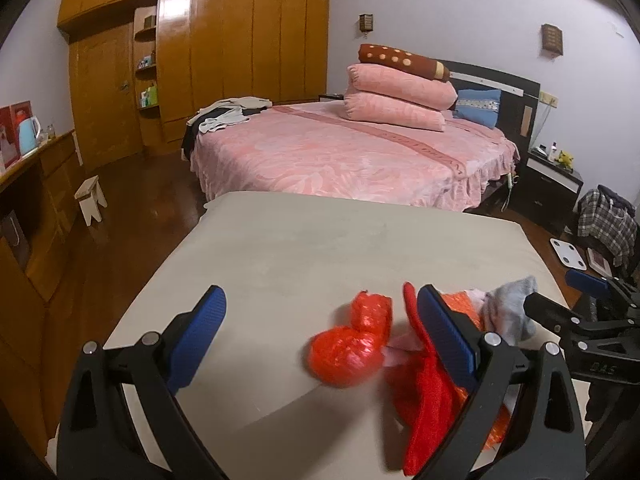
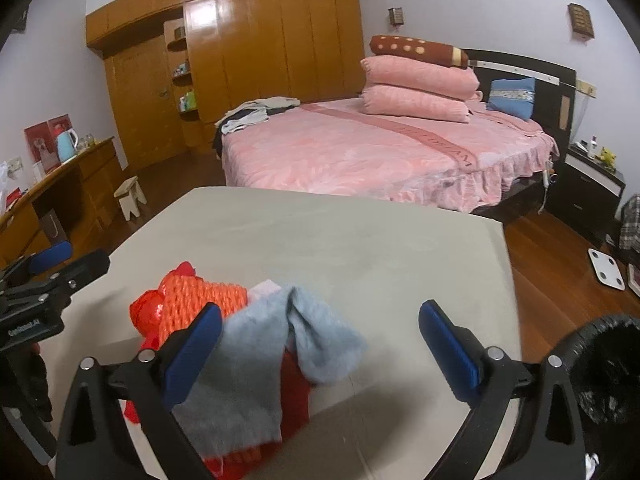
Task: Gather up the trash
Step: 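Move both tools back over the red and grey items on the table, then grasp the grey sock with the right tool while the left tool grasps the orange mesh net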
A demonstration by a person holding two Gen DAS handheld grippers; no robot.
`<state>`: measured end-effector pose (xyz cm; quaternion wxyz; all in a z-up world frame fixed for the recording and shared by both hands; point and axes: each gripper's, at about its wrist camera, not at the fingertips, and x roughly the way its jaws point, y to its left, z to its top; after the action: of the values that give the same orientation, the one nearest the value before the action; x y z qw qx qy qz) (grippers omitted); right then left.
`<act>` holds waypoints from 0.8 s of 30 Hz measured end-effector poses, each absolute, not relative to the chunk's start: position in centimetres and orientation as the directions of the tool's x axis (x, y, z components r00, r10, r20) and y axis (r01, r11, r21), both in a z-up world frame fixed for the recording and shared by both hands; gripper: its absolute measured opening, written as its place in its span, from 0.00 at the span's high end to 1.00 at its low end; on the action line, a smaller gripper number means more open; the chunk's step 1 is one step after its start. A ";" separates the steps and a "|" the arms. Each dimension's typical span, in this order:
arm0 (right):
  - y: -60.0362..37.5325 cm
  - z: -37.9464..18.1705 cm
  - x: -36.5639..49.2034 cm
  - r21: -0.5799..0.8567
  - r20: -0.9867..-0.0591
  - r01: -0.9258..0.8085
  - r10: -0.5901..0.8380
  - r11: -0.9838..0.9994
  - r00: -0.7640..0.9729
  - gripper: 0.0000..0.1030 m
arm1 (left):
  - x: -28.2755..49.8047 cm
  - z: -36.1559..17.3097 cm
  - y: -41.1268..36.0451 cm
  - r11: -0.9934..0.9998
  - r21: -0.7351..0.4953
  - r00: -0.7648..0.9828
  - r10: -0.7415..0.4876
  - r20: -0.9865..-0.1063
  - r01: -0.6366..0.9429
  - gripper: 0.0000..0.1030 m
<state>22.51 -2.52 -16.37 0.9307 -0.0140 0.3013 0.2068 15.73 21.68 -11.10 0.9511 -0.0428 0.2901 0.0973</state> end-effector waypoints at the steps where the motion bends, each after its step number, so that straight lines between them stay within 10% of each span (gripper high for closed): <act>1: -2.2 -16.5 22.9 0.095 -0.569 -0.400 0.380 0.911 0.730 0.06 | 15.9 -11.2 21.8 0.977 -0.027 0.812 0.161 -0.561 -0.213 0.09; 6: -1.1 -17.3 24.2 0.091 -0.593 -0.433 0.398 0.897 0.700 0.09 | 16.4 -11.7 22.2 0.975 -0.027 0.806 0.165 -0.569 -0.219 0.09; 16: -0.3 -18.5 24.2 0.125 -0.644 -0.511 0.461 0.851 0.611 0.66 | 17.1 -12.3 22.0 0.976 -0.030 0.795 0.158 -0.585 -0.216 0.09; 24: -1.3 -17.6 22.9 0.131 -0.626 -0.516 0.474 0.847 0.619 0.81 | 16.2 -12.0 20.7 0.981 -0.032 0.803 0.139 -0.580 -0.192 0.09</act>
<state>22.88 -1.33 -17.63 0.8993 -0.0306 0.3385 0.2752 16.22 20.69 -12.03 0.9484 -0.0445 0.3015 0.0873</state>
